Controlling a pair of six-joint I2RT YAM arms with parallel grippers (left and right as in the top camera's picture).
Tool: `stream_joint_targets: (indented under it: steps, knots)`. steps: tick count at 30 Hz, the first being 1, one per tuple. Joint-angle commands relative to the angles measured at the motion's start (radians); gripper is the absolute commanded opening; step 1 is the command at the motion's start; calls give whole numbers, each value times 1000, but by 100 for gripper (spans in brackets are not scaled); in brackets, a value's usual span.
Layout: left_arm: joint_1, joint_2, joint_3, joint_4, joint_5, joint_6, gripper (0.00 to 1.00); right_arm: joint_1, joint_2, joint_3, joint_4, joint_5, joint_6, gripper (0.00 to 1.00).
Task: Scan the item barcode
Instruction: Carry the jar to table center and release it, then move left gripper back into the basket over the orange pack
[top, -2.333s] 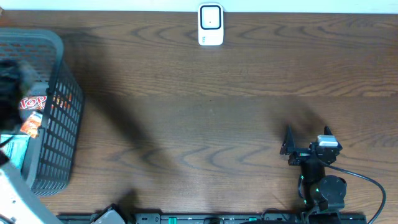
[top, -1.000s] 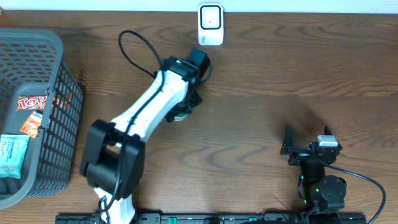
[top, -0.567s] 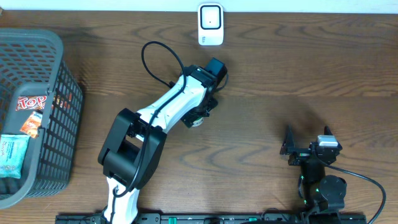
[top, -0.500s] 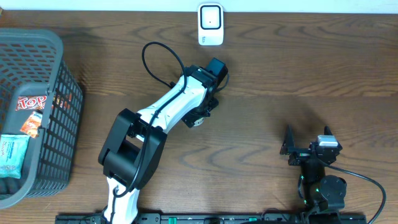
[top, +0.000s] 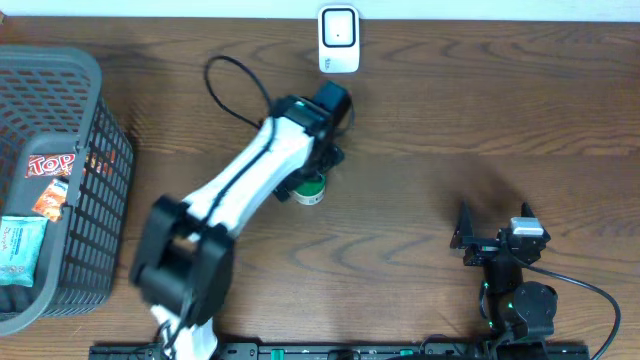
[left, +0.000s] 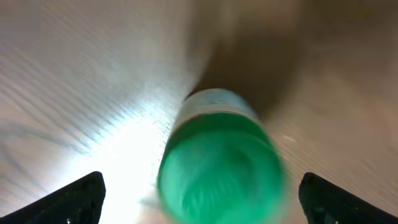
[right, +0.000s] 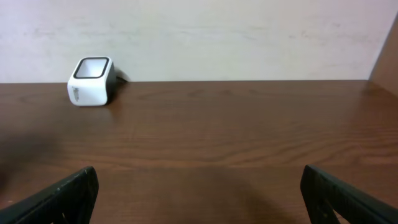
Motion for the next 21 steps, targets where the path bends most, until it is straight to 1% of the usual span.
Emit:
stream_joint_targets:
  steps: [1,3,5,7,9,12,15,17,21]
  knots:
    - [13,-186,49,-8,-31,204,99,6,-2,-1,-4,2,-15,99]
    - [27,-292,50,-8,-47,283,100,6,-2,-1,-4,2,-15,99]
    - [57,-403,50,-9,-76,328,99,6,-2,-1,-4,2,-15,99]
    - [108,-512,50,-10,-92,361,100,6,-2,-1,-4,2,-15,99]
    - [183,-613,50,-12,-92,395,98,6,-2,-1,-4,2,-15,99]
    - [349,-745,49,-51,-130,420,98,6,-2,-1,-4,2,-15,99]
    - [520,-825,49,-112,-190,425,98,6,-2,-1,-4,2,-15,99]
    - [650,-863,49,-140,-198,447,98,6,-2,-1,-4,2,-15,99]
    - [883,-879,49,-182,-196,446,98,6,-2,-1,-4,2,-15,99]
